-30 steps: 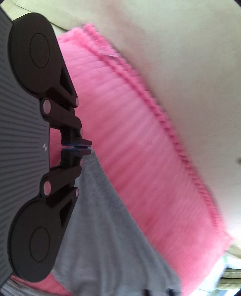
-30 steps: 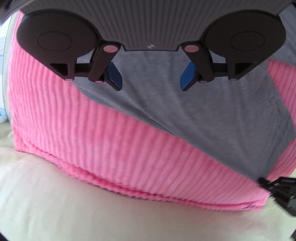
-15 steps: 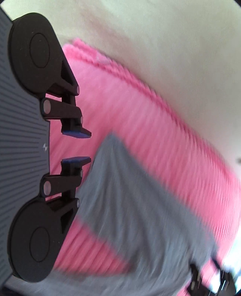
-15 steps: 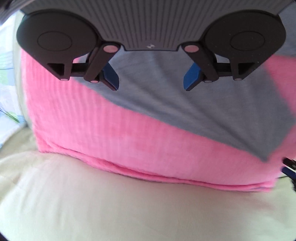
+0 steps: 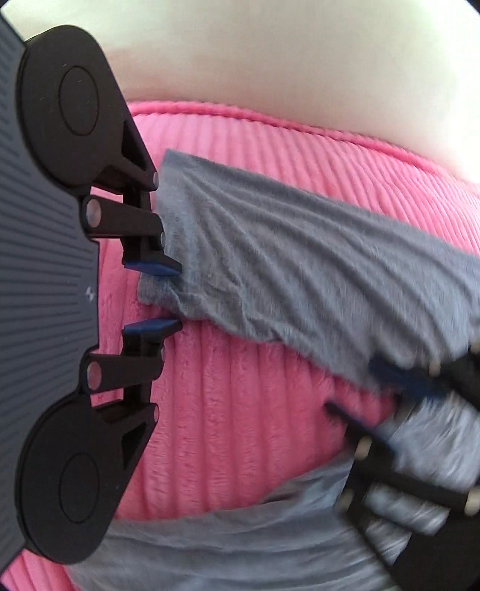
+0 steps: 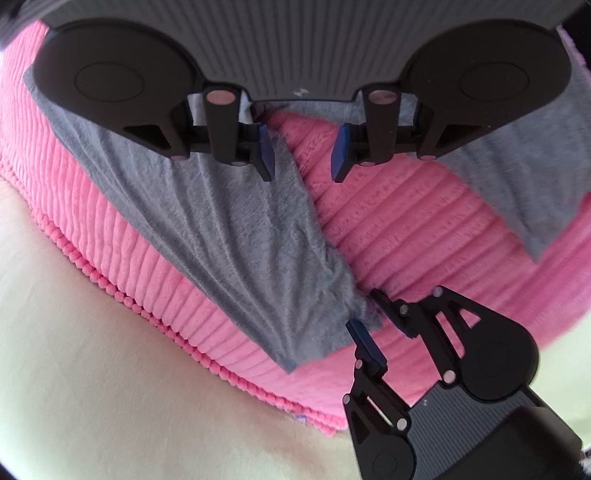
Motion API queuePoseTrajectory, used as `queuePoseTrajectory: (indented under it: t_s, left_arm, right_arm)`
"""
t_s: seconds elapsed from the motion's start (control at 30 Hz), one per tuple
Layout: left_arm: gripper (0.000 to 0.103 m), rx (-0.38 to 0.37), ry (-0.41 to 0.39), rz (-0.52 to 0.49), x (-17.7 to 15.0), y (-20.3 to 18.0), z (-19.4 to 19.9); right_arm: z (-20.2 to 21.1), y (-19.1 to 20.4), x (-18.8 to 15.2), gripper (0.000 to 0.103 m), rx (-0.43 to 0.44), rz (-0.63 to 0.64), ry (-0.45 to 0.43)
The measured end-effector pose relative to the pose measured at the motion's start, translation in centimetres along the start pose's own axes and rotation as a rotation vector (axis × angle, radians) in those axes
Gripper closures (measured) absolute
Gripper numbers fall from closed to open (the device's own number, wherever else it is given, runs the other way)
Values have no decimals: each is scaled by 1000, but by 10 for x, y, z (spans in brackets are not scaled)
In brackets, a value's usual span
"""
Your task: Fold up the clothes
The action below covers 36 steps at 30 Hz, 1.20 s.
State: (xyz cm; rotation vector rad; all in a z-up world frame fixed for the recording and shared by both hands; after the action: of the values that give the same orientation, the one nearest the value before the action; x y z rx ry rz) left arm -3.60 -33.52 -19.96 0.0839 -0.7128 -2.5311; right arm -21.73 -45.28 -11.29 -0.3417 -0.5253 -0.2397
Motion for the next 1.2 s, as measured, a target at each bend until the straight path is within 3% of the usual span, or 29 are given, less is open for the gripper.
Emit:
queuePoseTrajectory:
  t_s: [0.03,0.07,0.2,0.37,0.4,0.43,0.53,0.67,0.73,0.77,0.83,0.9,0.93,1.07,1.2]
  left_arm:
    - [80,9,-5,-21,-2,-2,1]
    - [93,23,1,-48,-5,-4,2]
    - [98,44,33,-107,-25,-10,10]
    - [98,66,43,-130,-34,-19,9]
    - [98,71,48,-126,-34,-17,10]
    - [95,74,55,-116,-35,-15,12]
    - [89,79,65,-91,-38,-11,19]
    - [88,83,57,-114,-36,-15,15]
    - [89,79,53,-120,-34,-17,9]
    - [90,73,57,-97,-36,-16,5]
    - [90,73,66,-57,-41,-15,5]
    - [90,76,97,-12,-47,-15,11]
    - [88,76,113,9,-49,-16,16]
    - [84,97,171,125,-58,-6,42]
    - [83,131,157,296,-42,18,55]
  right_arm:
    - [-3,0,-1,103,10,2,0]
    - [-1,2,0,103,16,2,-8]
    - [12,10,8,103,58,-18,-62]
    - [2,25,-3,102,73,20,22]
    - [2,23,-6,97,50,24,26]
    - [4,21,-8,85,24,26,25]
    - [15,16,-5,71,10,17,8]
    - [17,27,5,73,44,21,-47]
    - [8,31,4,82,35,20,-25]
    - [3,31,4,82,37,11,-4]
    - [0,37,1,83,83,-16,22]
    - [17,41,7,83,180,-28,-22]
    - [31,39,10,78,217,-49,-67]
    - [59,-2,-9,76,85,-62,-51]
    - [68,-84,-51,73,-61,-165,45]
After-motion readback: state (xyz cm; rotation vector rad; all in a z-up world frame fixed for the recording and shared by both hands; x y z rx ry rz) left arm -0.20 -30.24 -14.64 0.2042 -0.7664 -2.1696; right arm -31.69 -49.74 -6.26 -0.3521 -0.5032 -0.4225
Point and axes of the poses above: each gripper's, at about its wrist camera, not at the fingertips, and z roughly against the way its jaws point, y to its left, x to its top, the point moved 8 cm from there along -z, roughly the way its jaws point, and after that the axes turned 5 degrees about -z, right-handed, at the moved point
